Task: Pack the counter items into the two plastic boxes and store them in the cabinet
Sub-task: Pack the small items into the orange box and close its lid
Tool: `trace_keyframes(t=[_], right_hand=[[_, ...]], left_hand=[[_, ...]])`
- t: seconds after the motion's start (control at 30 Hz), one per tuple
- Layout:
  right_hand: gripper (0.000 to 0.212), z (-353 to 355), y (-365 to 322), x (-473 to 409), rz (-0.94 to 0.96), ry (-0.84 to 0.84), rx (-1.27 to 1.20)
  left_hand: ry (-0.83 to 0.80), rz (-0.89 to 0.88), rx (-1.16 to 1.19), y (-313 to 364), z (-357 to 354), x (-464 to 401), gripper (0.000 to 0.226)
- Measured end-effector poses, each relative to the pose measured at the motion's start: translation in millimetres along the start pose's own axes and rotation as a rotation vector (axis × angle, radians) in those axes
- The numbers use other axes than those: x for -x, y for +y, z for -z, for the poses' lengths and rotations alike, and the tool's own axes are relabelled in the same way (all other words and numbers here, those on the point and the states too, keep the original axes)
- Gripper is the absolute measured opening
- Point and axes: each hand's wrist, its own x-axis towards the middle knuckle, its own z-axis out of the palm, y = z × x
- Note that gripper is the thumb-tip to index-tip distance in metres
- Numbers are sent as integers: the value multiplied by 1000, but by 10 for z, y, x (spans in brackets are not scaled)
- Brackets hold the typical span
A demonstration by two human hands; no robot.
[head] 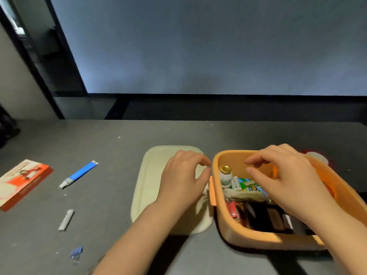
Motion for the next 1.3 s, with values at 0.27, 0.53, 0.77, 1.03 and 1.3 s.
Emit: trace_keyframes(t=[0.27, 0.53, 0.77, 1.03, 1.3], right_hand=[[16, -1093, -1350, 134, 277, -185, -208], [20, -2005, -2103, 353, 418, -443, -203], [40, -2628, -2456, 481, 424, -641, -74], [26, -2797, -2455, 455, 400, -555, -43], [13, -2293, -2137, 409, 171, -294, -258]], left_hand=[[230, 545, -63, -1039, 1151, 1668, 13], [207, 689, -182, -1698, 1661, 2332, 24], [-154, 508, -250, -2297, 1660, 2050, 48], [-327, 372, -282, -2752, 1548, 1800, 63], [-106, 452, -101, -2364, 1484, 1638, 57]])
